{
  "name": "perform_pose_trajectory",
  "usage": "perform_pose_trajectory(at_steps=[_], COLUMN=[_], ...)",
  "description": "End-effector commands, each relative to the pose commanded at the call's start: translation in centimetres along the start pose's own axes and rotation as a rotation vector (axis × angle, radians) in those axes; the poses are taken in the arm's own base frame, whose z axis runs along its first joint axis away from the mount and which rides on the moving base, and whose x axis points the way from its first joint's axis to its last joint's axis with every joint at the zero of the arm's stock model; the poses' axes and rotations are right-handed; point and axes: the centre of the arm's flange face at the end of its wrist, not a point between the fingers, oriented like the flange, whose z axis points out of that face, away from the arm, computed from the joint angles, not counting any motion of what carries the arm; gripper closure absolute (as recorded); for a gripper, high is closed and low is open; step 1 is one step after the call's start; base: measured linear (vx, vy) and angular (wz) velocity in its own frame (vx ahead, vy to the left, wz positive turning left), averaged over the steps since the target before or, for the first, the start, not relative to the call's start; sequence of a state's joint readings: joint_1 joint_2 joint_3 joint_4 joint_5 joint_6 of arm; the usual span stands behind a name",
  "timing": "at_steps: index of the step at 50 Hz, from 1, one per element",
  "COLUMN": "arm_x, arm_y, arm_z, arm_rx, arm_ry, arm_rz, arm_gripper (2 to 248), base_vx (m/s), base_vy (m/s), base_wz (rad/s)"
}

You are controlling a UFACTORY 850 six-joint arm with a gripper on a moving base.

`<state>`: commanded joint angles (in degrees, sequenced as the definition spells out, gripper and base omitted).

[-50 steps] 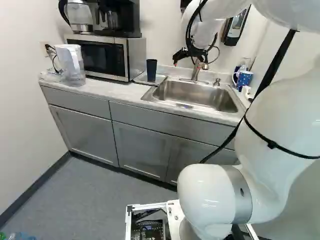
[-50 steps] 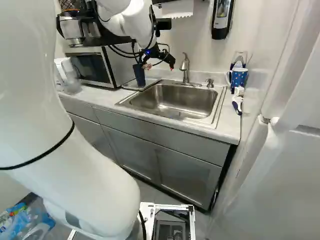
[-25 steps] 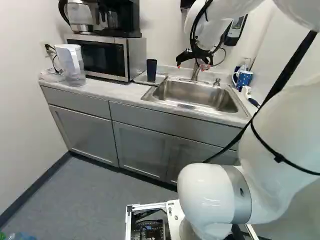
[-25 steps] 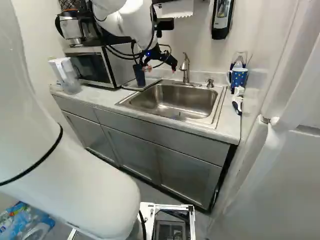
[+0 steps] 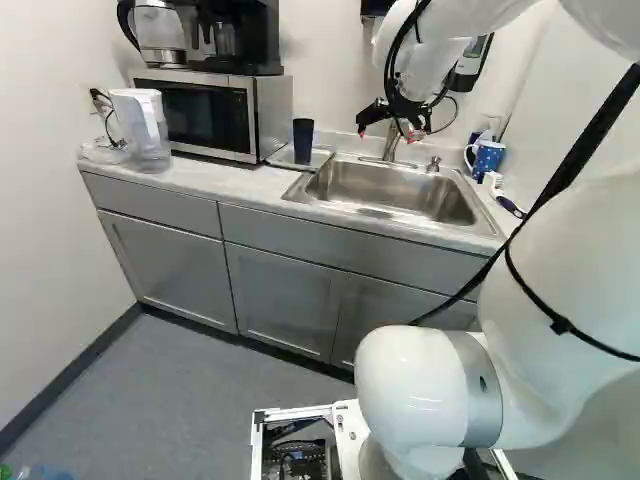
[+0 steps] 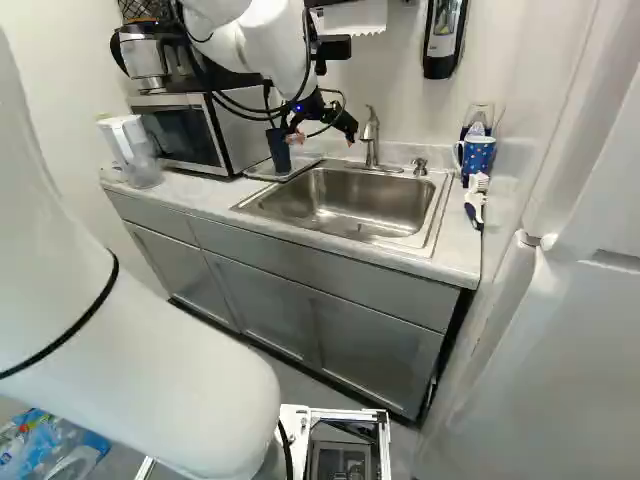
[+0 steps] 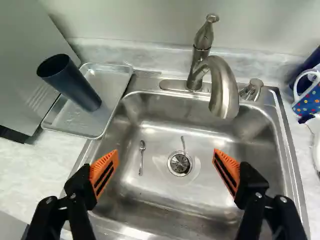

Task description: Rinse the cup and place it in the tray

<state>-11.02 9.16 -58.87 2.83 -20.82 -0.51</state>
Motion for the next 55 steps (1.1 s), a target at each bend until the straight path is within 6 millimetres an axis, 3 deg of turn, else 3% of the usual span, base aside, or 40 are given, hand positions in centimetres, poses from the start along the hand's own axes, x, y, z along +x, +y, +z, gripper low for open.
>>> perform_pose_trajectory(at_steps=[55], arm_x=[0.0], arm_y=[0.0], arm_z=[0.0], arm_rx=[0.0], arm_ry=[0.0], arm_rz=[0.0], arm_gripper=[3], base_vx=[-0.005], base_vy=[0.002], base_wz=[0.0])
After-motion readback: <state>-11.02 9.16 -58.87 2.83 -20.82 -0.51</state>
